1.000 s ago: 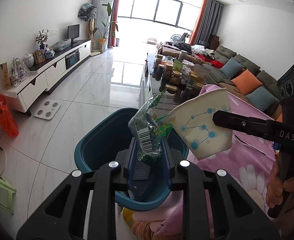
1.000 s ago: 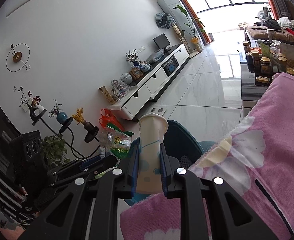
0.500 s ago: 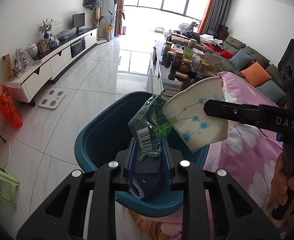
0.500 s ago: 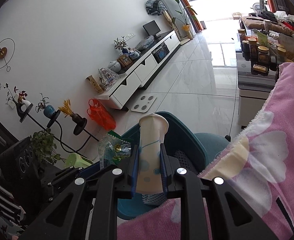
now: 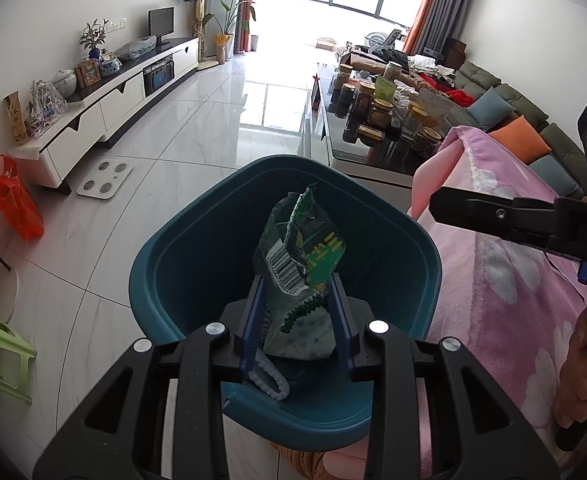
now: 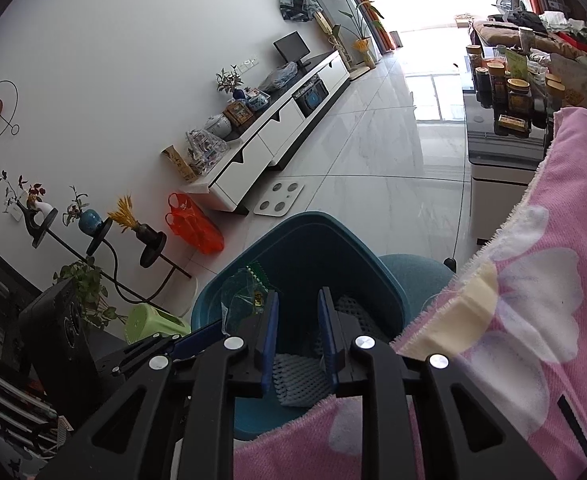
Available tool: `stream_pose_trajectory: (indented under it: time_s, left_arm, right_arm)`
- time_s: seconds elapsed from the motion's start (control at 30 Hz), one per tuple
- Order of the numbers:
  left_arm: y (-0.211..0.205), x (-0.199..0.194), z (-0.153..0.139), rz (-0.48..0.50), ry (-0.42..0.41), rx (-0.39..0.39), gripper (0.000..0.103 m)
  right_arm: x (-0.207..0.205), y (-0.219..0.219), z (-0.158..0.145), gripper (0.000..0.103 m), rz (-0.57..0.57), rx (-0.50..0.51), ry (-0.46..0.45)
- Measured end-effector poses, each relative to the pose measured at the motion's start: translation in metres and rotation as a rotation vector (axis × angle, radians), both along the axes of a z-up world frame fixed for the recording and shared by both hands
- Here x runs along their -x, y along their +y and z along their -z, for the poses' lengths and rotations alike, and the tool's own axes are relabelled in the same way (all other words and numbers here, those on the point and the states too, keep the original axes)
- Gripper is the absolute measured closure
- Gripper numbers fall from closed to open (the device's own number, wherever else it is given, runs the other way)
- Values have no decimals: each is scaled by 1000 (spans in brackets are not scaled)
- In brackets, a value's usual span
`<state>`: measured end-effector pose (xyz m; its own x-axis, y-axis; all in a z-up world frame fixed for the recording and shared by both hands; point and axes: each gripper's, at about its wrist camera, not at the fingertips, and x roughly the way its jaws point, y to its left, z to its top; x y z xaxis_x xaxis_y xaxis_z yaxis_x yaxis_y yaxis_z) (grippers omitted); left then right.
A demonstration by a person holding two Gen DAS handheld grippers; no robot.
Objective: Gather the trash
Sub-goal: 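Carry wrapper and cup over the teal bin and open both tools, then move both open tools back over the remaining trash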
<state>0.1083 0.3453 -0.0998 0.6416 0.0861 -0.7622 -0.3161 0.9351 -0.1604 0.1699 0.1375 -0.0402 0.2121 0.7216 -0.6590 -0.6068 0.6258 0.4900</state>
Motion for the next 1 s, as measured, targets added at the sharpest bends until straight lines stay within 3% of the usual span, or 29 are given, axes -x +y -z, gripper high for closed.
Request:
stream_pose_trajectory:
  time_s: [0.23, 0.47, 0.6, 0.73, 1.0]
  left_arm:
    - [0, 6, 8, -19, -11, 27, 56]
    - [-21, 34, -23, 23, -104, -19, 51]
    - [-50, 58, -49, 101, -192, -37, 43]
    - [-95, 72, -70, 220, -252, -44, 41]
    - [-195, 76, -79, 471, -270, -3, 40]
  right_arm:
    - [5, -28, -8, 78, 23, -56, 7]
    - [22, -77, -29, 66, 49, -112, -56]
    - [39, -117, -43, 63, 80, -124, -121]
    - [59, -164, -52, 58, 138, -128, -177]
    - [95, -267, -52, 58, 310, -109, -219]
